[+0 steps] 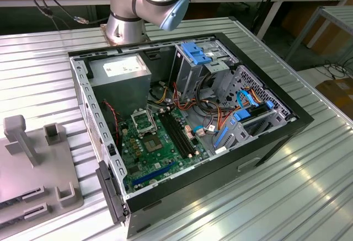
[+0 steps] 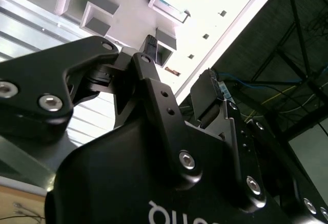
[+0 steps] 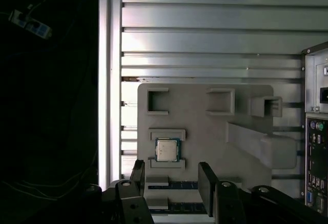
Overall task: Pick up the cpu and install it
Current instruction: 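Pick up the cpu and move it towards the insertion slot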
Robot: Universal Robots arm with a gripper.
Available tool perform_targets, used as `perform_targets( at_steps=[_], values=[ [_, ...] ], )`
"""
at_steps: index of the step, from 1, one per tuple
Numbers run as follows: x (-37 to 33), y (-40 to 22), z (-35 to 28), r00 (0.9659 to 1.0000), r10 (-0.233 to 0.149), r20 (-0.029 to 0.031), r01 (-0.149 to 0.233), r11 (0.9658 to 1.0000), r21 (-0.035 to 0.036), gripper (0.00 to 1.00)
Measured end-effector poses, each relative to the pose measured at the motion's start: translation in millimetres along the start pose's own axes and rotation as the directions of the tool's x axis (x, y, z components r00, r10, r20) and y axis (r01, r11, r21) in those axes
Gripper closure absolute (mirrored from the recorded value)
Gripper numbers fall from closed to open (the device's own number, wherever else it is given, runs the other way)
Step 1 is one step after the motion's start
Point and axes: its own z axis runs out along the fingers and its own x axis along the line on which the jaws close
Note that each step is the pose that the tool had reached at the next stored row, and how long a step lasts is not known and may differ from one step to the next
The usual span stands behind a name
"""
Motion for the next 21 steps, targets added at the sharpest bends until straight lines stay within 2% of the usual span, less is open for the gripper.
perform_targets(
  at_steps=[11, 16, 18, 19, 20, 21],
  values=[
    [0.3, -0.7, 0.5, 1.0000, 0.000, 0.0006, 0.000, 1.0000, 0.0001, 0.46],
    [0.8, -6.3, 8.3, 1.0000, 0.000, 0.0005, 0.000, 1.0000, 0.0002, 0.46],
    [1.4, -9.3, 12.0, 1.0000, 0.000, 0.0007, 0.000, 1.0000, 0.0044, 0.46],
    [1.5, -9.7, 12.6, 1.0000, 0.000, 0.0006, 0.000, 1.0000, 0.0084, 0.46],
    [1.6, -10.1, 13.6, 1.0000, 0.000, 0.0002, 0.000, 0.9999, 0.0168, 0.46],
    [1.6, -10.2, 15.4, 1.0000, 0.000, 0.0004, 0.000, 0.9998, 0.0176, 0.46]
  ],
)
